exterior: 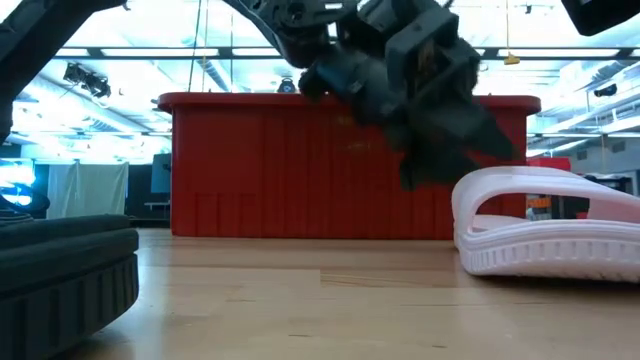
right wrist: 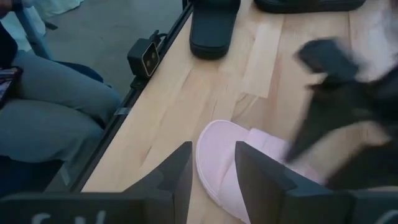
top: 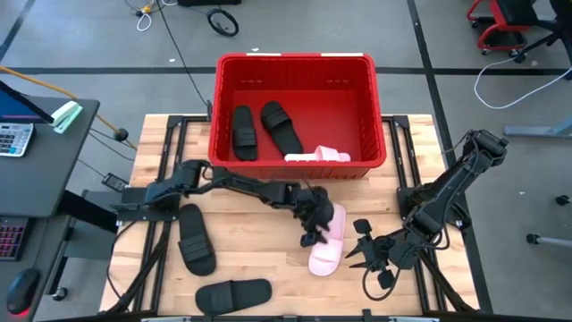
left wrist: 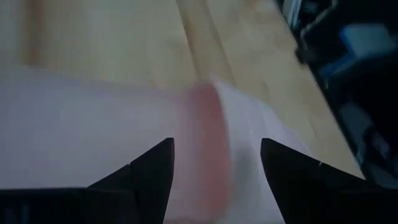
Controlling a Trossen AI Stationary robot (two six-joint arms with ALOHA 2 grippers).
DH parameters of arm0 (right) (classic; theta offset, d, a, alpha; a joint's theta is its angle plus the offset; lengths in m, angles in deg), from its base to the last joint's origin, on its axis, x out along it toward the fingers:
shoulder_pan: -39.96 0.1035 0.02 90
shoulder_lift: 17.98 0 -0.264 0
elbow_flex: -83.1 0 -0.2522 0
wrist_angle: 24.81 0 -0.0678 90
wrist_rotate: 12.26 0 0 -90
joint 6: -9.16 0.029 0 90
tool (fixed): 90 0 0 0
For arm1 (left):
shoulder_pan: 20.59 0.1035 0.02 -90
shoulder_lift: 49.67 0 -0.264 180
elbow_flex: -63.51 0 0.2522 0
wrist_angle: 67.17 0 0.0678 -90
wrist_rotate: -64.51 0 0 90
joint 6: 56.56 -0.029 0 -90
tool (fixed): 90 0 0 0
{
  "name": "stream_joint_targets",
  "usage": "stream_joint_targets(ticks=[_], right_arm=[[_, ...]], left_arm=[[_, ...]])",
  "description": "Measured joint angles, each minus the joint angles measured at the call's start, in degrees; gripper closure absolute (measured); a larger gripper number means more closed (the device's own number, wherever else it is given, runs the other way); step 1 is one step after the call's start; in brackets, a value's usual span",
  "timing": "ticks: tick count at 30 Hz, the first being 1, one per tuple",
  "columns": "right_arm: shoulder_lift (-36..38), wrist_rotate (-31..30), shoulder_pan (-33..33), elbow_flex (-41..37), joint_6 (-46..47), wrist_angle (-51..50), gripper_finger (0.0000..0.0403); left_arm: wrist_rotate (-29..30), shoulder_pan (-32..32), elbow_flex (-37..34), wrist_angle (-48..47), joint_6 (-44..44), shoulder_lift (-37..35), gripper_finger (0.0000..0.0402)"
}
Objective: Pick and place slides into bin
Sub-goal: Put the pink slide into the red bin
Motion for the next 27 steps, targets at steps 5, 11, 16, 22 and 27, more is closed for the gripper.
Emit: stream_joint_targets(ticks=[5,11,16,22,27], right_arm=[[0.0,0.0,0.0,0.0,0.1,-0.2,0.0276],[0.0,0.0,0.0,0.0,0.0,-0.4,0.0276],[0.0,0.0,0.0,0.0,0.0,-0.4,0.0276],[0.0,0.0,0.0,0.0,0.0,-0.4,0.0276],[0.0,-0.2,0.9,0.0,3.4,-0.3,0.0280]], left_arm=[[-2.3,-1.2,0.1,1.3,0.5,2.3,0.0159],[-5.9,-2.3,0.0,2.5,2.3,2.7,0.0176],[-10.7,-3.2,0.0,5.1,4.5,2.7,0.0250],[-7.2,-5.0,-0.1,9.5,11.0,2.7,0.0384],[0.8,-6.8,0.2,14.4,12.0,0.6,0.0390]])
